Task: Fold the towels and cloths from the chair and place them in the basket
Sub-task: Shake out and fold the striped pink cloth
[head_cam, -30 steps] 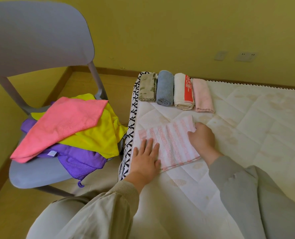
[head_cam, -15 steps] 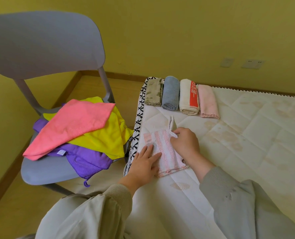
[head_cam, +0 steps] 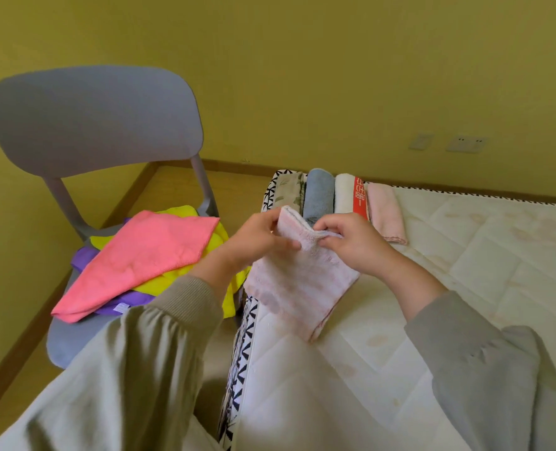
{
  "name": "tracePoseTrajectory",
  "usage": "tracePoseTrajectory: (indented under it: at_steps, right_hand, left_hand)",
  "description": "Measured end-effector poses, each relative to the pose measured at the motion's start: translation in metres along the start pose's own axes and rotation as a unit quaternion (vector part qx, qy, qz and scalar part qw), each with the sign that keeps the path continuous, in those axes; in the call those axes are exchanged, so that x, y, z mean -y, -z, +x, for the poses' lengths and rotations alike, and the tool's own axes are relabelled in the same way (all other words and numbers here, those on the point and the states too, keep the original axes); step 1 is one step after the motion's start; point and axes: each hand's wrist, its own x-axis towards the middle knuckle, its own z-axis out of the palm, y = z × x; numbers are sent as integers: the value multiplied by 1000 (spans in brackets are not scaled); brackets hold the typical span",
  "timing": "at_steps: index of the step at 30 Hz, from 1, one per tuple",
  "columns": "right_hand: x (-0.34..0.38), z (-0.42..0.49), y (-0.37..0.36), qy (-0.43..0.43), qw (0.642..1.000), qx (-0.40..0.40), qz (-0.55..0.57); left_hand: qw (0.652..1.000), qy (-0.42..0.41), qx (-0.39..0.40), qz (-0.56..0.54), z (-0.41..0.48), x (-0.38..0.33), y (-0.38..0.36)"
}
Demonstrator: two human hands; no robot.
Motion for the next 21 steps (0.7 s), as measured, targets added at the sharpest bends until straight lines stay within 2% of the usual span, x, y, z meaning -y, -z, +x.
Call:
tracePoseTrajectory:
  at_steps: [4, 6, 8, 10, 11, 14, 15, 21]
  right_hand:
    - [-5, 5, 8, -34, 999, -37, 17]
    - [-16, 3, 7, -92, 995, 17, 30]
    - [-25, -3, 3, -112, 992, 56, 2]
    - [-28, -6, 3, -110, 994, 18, 20]
    - [-26, -8, 5, -113, 991, -8, 72]
    - [-12, -12, 16, -129, 942, -24, 310]
    - [-6, -14, 20, -137, 931, -10, 339]
    - [7, -19, 43, -162, 924, 73, 339]
  left_hand:
    - [999, 14, -36, -18, -8, -6, 10]
    - [997, 12, -74, 12, -15, -2, 6]
    - [993, 5, -108, 55, -22, 2, 3]
    - [988, -8, -129, 83, -29, 3, 6]
    - [989, -10, -133, 71, -32, 1, 9]
    - [994, 10, -110, -10, -41, -10, 15]
    - [995, 24, -97, -27, -45, -13, 16]
    - [980, 132, -21, -149, -48, -17, 17]
